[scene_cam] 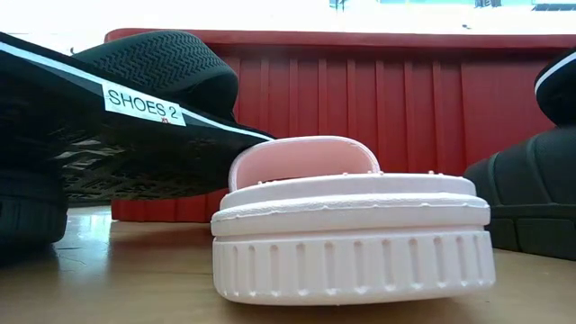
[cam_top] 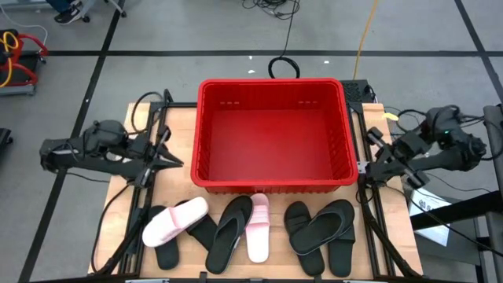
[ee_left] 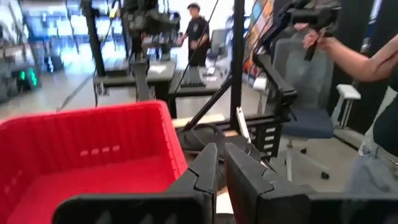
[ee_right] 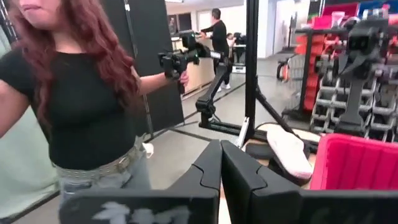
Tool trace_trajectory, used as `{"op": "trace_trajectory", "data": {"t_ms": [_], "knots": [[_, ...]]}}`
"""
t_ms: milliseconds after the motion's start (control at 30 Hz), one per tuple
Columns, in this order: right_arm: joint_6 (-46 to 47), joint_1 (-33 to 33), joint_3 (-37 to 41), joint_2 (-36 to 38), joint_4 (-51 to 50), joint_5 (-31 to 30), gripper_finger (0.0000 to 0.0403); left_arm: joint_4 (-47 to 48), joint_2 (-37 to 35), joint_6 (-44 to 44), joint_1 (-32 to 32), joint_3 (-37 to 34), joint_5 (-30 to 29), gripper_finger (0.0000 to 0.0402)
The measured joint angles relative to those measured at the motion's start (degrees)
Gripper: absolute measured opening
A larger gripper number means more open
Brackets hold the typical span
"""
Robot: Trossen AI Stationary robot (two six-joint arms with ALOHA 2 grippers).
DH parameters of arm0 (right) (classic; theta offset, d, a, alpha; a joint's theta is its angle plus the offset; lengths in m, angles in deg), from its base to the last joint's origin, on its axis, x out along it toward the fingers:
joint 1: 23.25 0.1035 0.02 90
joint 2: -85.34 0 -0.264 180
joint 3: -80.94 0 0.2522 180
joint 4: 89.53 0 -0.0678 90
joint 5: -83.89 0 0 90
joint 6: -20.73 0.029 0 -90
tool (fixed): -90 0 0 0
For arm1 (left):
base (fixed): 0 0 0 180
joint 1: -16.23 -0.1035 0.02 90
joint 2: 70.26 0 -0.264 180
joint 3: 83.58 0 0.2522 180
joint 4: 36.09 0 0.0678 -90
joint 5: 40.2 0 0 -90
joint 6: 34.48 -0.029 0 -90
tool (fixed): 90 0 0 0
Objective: Pick and place slides into bin
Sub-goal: Put the right black slipper into the red bin
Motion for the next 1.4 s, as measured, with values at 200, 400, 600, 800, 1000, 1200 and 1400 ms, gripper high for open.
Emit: {"op": "trace_trajectory", "data": {"t_ms": [200,400,600,800,1000,1200,1400], "knots": [[9.77,0.0,-2.56,0.0,-7.25,0.04,0.0,5.52,10.91,-1.01,0.0,10.65,-0.15,0.0031],[19.66,0.0,-2.54,-0.48,-16.09,0.04,0.0,9.67,18.58,-2.07,0.0,19.03,-0.45,0.0031],[24.54,0.0,-2.5,-0.96,-22.98,0.06,0.0,11.4,22.05,-4.04,0.0,23.1,-2.66,0.0031],[21.88,0.0,-2.5,-0.94,-23.02,0.28,0.0,11.35,21.95,-4.96,0.0,23.47,-3.32,0.0031],[17.95,0.0,-2.5,-0.91,-22.85,0.05,0.0,11.33,21.81,-5.01,0.0,23.47,-3.32,0.0031],[19.79,0.0,-2.48,-0.93,-21.63,0.07,0.0,11.33,21.96,-4.99,0.0,23.47,-3.33,0.0031],[18.86,0.07,-2.48,-1.0,-22.67,0.95,0.0,11.33,21.96,-5.56,0.0,23.47,-3.34,0.0031]]}}
